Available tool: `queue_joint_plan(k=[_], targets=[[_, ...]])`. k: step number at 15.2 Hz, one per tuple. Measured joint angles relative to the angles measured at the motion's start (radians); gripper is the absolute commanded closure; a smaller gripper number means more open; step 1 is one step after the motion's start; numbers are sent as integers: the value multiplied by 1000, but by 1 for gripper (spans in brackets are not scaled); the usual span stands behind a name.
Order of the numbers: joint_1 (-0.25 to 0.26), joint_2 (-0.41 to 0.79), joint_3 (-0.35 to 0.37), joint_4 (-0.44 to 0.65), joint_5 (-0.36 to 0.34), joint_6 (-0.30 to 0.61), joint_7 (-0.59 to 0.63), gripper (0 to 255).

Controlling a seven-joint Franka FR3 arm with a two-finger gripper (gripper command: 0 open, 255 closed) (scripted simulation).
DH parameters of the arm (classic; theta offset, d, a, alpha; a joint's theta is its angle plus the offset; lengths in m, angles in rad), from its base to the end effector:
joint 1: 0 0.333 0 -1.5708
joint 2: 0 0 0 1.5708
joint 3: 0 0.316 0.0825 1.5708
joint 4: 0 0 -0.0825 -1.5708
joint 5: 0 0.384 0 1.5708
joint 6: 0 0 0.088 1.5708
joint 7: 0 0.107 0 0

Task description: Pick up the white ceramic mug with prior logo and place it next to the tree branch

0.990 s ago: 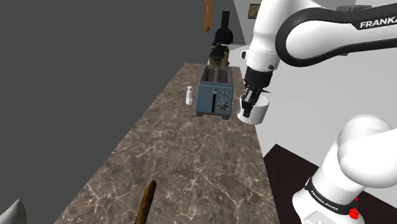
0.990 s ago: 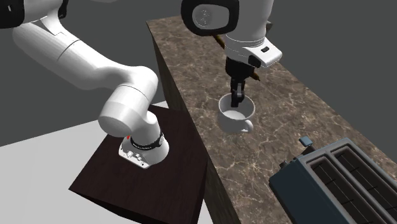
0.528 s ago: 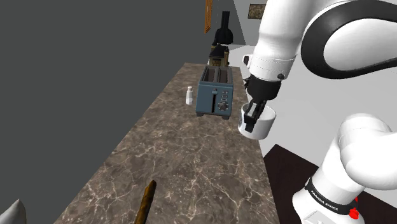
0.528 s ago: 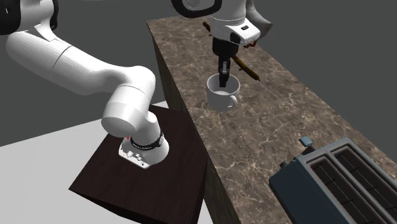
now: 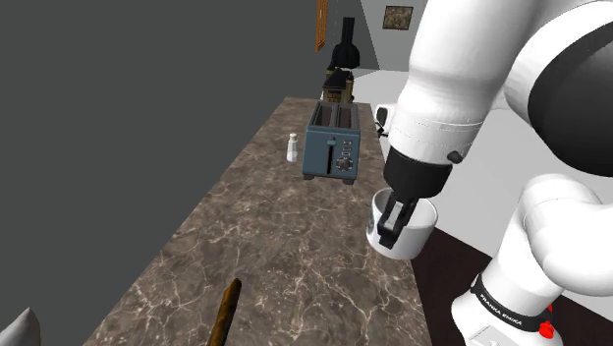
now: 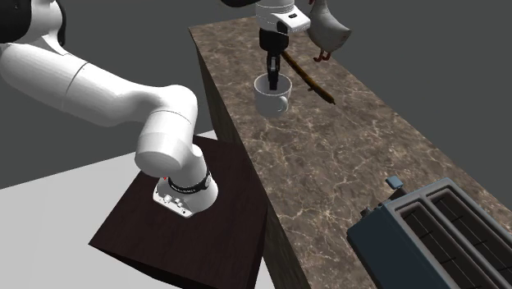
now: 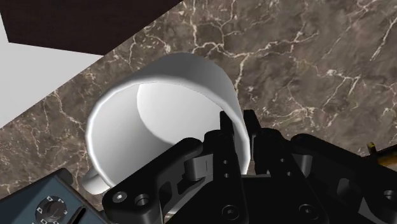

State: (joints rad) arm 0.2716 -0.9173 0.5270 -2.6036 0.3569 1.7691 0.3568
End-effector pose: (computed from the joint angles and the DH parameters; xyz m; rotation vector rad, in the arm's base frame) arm 0.1890 0.2548 0.4862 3.0847 0.2947 0.0775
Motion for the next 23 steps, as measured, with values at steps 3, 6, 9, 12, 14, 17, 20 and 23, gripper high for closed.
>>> queue_joint_plan(k=[3,6,9,12,14,17,20,23], targets=[[19,25,74,51,43,-9,79,255],[24,62,144,103,77,-8,148,255],[28,94,221,157,109,-6,223,255],[16,137,296,226,129,-6,295,255],[8,157,335,251,139,2,327,255],[5,168,369,229,155,41,337,255],[7,172,389,199,169,77,337,255],[-1,186,419,176,181,119,337,255]])
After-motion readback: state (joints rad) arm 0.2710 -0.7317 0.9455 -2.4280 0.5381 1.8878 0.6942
